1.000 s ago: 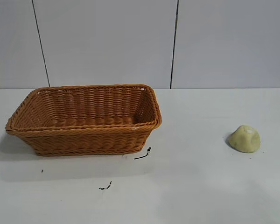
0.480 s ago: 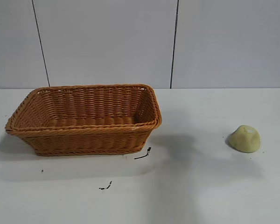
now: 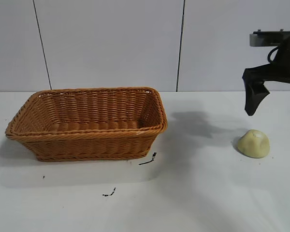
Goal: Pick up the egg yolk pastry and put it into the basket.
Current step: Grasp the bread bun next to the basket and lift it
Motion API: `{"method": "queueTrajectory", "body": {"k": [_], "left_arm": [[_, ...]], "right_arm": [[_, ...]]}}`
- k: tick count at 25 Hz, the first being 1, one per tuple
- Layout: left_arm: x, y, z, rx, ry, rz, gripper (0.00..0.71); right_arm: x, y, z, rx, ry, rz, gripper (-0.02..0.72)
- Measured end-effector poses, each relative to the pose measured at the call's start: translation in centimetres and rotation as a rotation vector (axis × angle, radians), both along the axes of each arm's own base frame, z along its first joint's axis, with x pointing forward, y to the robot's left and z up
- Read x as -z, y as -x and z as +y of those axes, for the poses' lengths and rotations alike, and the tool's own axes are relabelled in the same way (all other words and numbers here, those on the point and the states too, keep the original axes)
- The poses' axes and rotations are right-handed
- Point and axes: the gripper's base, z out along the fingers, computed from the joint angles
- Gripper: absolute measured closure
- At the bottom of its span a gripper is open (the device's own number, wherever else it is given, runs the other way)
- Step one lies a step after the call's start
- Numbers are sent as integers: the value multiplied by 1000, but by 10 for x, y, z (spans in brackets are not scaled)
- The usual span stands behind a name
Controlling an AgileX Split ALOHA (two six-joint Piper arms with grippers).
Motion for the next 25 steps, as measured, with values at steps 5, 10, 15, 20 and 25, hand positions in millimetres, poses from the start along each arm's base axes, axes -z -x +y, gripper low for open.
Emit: {"method": "queueTrajectory", "body": {"k": [5,10,15,20,25], "left_arm": [[0,0,0,0,0,0,14],[0,0,0,0,0,0,14],[0,0,0,0,0,0,14],[0,0,0,0,0,0,14],[0,0,0,0,0,0,14]], "right_arm": [[24,-7,12,-20,2,39,10],[49,-11,13,-12,-4,74,10],[71,-16,14,-12,-12,76,10],[72,-16,14,-18,-12,74,22],[73,-14,14,-19,-11,96,326]]}}
